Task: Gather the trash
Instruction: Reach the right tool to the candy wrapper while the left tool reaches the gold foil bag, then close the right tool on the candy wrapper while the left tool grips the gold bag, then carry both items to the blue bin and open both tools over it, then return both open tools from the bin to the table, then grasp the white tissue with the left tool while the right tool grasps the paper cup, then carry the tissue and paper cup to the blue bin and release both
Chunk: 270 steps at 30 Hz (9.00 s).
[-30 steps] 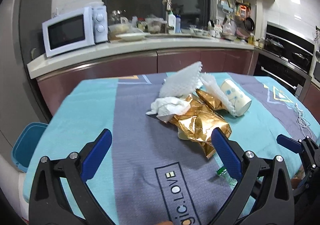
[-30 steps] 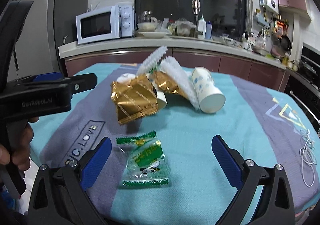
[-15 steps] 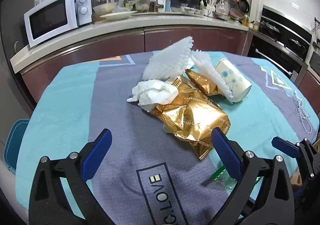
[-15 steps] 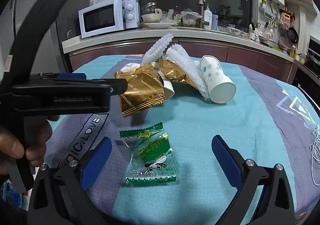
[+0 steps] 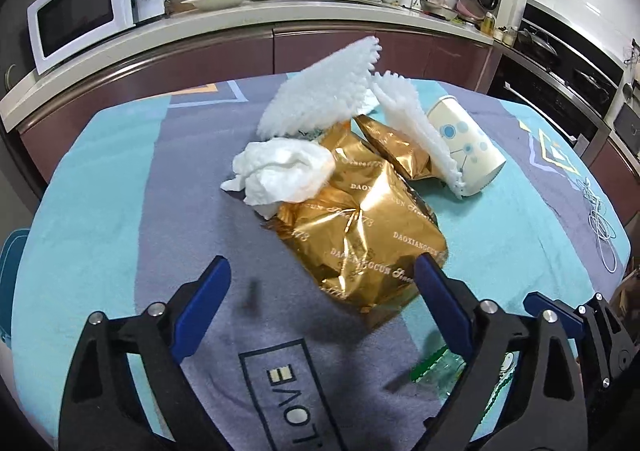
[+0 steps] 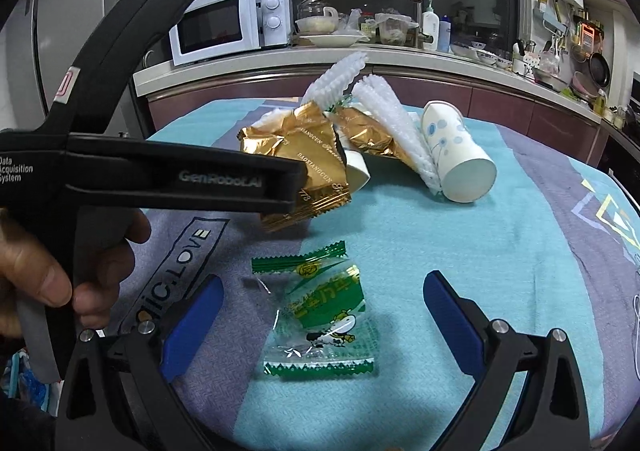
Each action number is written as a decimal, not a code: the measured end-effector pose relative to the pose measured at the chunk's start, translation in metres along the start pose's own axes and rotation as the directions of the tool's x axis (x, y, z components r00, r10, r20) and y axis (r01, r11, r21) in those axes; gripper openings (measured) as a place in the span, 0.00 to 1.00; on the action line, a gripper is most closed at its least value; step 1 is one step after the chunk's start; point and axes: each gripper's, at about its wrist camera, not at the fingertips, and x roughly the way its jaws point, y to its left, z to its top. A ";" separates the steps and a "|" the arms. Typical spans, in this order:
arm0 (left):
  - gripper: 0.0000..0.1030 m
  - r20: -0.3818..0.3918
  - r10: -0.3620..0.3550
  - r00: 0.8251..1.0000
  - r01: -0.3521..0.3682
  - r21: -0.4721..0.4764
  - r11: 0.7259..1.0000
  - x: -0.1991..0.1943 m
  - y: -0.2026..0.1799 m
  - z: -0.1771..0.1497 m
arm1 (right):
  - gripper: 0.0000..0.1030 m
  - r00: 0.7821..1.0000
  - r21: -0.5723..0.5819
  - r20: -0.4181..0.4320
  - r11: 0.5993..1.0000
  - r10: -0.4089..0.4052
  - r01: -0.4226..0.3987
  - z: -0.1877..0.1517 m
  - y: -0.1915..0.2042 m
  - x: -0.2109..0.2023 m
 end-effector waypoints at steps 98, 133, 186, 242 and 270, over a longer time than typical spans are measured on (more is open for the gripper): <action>0.13 -0.060 0.483 0.874 -0.451 -0.472 0.757 -0.131 0.444 -0.087 | 0.08 0.738 -0.205 -0.480 0.758 0.474 -0.620 0.208 0.425 0.253; 0.95 0.103 0.606 0.788 -0.470 -0.534 0.702 -0.195 0.406 -0.094 | 0.84 0.809 -0.208 -0.220 0.785 0.544 -0.584 0.243 0.360 0.195; 0.95 0.289 0.086 0.953 -0.094 0.014 0.995 -0.046 0.014 -0.006 | 0.94 0.960 0.188 0.241 0.977 -0.142 0.097 0.047 -0.074 -0.036; 0.10 0.279 0.020 0.960 -0.012 -0.028 1.000 -0.055 0.042 0.002 | 0.87 1.000 0.311 0.019 0.950 0.002 -0.008 0.087 -0.140 0.074; 0.10 0.397 0.083 0.914 -0.069 -0.052 0.996 -0.112 0.066 0.004 | 0.61 0.976 0.253 0.212 0.967 -0.042 -0.013 0.119 -0.121 0.002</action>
